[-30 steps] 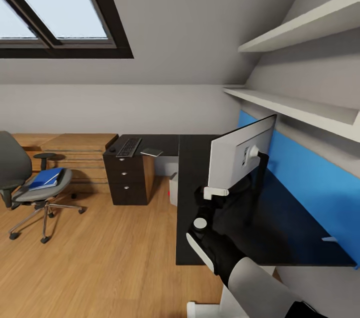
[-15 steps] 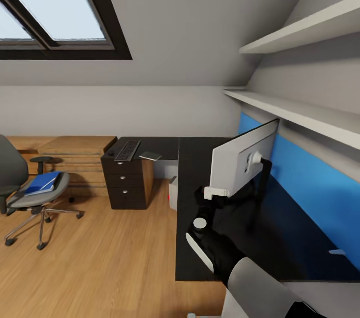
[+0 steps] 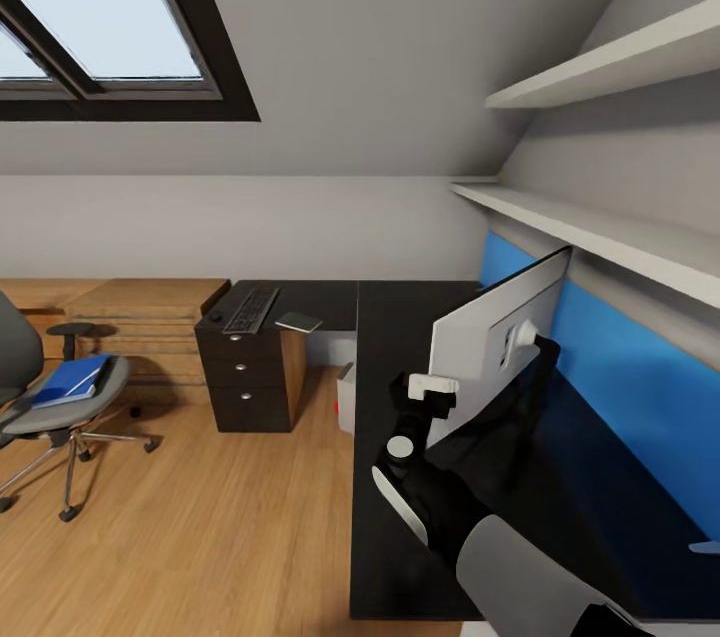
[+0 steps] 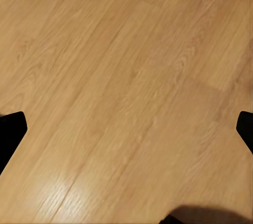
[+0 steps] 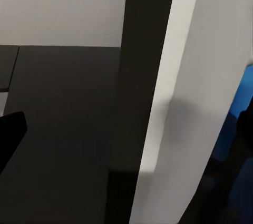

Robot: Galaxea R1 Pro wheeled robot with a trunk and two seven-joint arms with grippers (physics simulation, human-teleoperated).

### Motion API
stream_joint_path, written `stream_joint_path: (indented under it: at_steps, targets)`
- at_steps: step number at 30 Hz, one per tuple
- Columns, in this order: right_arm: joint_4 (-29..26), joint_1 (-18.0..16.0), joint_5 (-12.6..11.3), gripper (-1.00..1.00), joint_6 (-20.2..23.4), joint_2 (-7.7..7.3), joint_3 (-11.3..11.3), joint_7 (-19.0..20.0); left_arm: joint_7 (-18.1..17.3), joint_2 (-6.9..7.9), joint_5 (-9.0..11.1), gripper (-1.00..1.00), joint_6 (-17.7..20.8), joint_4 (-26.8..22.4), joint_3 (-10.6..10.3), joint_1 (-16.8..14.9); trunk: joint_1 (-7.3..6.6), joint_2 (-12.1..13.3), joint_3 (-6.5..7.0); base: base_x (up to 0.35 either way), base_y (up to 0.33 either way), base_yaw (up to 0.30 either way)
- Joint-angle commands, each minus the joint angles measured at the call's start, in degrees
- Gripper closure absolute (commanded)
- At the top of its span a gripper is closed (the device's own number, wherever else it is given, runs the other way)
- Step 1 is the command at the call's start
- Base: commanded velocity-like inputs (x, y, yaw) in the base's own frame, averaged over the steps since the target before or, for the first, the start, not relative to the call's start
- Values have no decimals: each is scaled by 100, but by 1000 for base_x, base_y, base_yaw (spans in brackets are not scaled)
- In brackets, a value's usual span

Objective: In the bedroom, organize the workspace by keeping the computer under the desk, ensuring the monitor is on the desk, placing the keyboard on the desk next to the monitor, placing the mouse on the desk next to the keyboard, moving the folder from the swivel chair onto the desk next to the mouse, stacking the notebook on top of the folder with the pen on top of the notebook, and positioning the swivel chair next to the desk.

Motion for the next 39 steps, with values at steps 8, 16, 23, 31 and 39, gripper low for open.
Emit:
stream_joint_path:
  at_steps: [8, 16, 23, 31, 39]
  targets:
    - [10, -10, -65, -100, -20, 0, 26, -40, 45, 8, 41, -100, -8, -14, -53, 4, -174, 315, 136, 10, 0, 0]
    - [16, -9, -81, -100, -10, 0, 3, -46, 47, 8, 41, -100, -13, -14, -44, 4, -196, 355, 154, 1, 0, 0]
    - [28, -10, -100, -100, -5, 0, -40, -253, 64, 8, 49, -100, -15, -7, -35, 4, -196, 355, 154, 0, 0, 0]
    - [29, -7, -109, -100, 2, 0, -56, -516, 65, 8, 50, -100, -15, -6, -39, 4, -196, 355, 154, 0, 0, 0]
    - [36, -10, -119, -100, 3, 0, -73, -554, 64, 8, 50, -100, -15, -5, -36, 4, -196, 355, 154, 0, 0, 0]
